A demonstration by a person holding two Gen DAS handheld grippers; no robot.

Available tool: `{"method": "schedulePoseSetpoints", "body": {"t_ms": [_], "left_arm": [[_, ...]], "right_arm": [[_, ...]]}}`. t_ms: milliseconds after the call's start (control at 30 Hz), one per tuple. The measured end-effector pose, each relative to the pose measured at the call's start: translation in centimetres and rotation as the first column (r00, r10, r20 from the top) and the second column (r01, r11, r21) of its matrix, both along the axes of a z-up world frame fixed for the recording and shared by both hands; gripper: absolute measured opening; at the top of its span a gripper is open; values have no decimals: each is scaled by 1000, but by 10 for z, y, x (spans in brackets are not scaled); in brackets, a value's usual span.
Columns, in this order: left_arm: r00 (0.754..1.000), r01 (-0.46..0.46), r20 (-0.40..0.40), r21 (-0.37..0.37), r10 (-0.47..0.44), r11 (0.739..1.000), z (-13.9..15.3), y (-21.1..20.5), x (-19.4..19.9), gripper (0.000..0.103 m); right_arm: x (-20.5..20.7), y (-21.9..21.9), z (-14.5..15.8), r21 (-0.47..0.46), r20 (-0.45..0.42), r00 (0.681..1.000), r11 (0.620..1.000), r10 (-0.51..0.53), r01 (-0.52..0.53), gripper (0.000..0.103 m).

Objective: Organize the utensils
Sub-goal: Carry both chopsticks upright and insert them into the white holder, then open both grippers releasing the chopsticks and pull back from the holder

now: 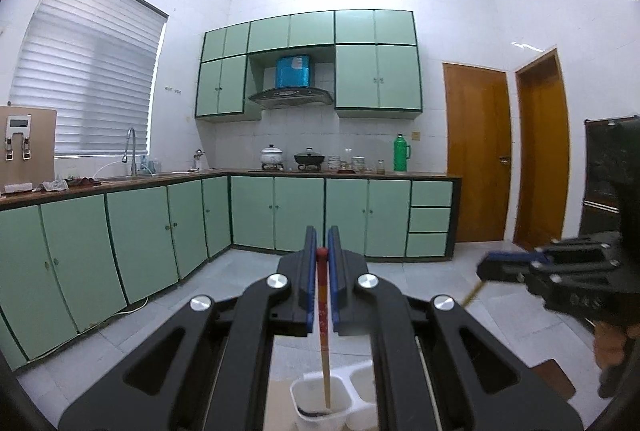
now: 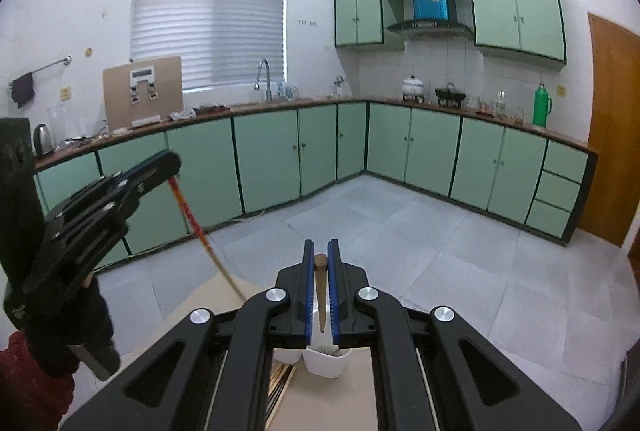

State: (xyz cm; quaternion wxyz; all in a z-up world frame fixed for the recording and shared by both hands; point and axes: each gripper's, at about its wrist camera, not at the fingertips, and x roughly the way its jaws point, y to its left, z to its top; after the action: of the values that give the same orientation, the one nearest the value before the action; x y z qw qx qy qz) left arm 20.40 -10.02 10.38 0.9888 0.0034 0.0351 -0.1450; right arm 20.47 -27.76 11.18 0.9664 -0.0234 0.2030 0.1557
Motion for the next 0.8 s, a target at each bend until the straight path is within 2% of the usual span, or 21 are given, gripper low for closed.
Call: {"method": "schedulePoseSetpoints", "body": {"t_ms": [100,267,333,367,467,567,633,767,800], "left_arm": [[999,-5,-43,-17,4,1000,-16,-4,27,5],[987,13,-161,-15,-15,1000,-46,-4,63,6],[980,8,-198,-3,-8,1000,-56,-1,68,9],[978,8,-206,6,-7,1000,-59,-1,69,14],[977,7,-212,23,-2,1000,-63,6,65,28],[977,6,-215,30,1,1000,-62,13,55,32],[976,2,-215,42,7,999,-62,16,45,38],[976,-11,-215,59,24,998,-65,25,18,49],[975,-11,-220,59,24,998,-66,27,10,51]], "right_arm": [[13,1,-13,-12,-21,1000,1000,-13,13,6],[36,3,-37,-13,-88,996,1000,-14,13,6],[43,2,-47,-14,-117,993,1000,-11,9,8],[42,2,-50,-12,-122,993,1000,-9,8,8],[42,-4,-54,-1,-132,991,1000,-21,21,17],[34,-13,-54,23,-125,992,999,-33,36,27],[25,-18,-52,29,-106,993,998,-47,51,38],[0,-28,-53,43,-74,994,996,-78,81,54],[-7,-30,-55,46,-64,994,995,-88,91,62]]}}
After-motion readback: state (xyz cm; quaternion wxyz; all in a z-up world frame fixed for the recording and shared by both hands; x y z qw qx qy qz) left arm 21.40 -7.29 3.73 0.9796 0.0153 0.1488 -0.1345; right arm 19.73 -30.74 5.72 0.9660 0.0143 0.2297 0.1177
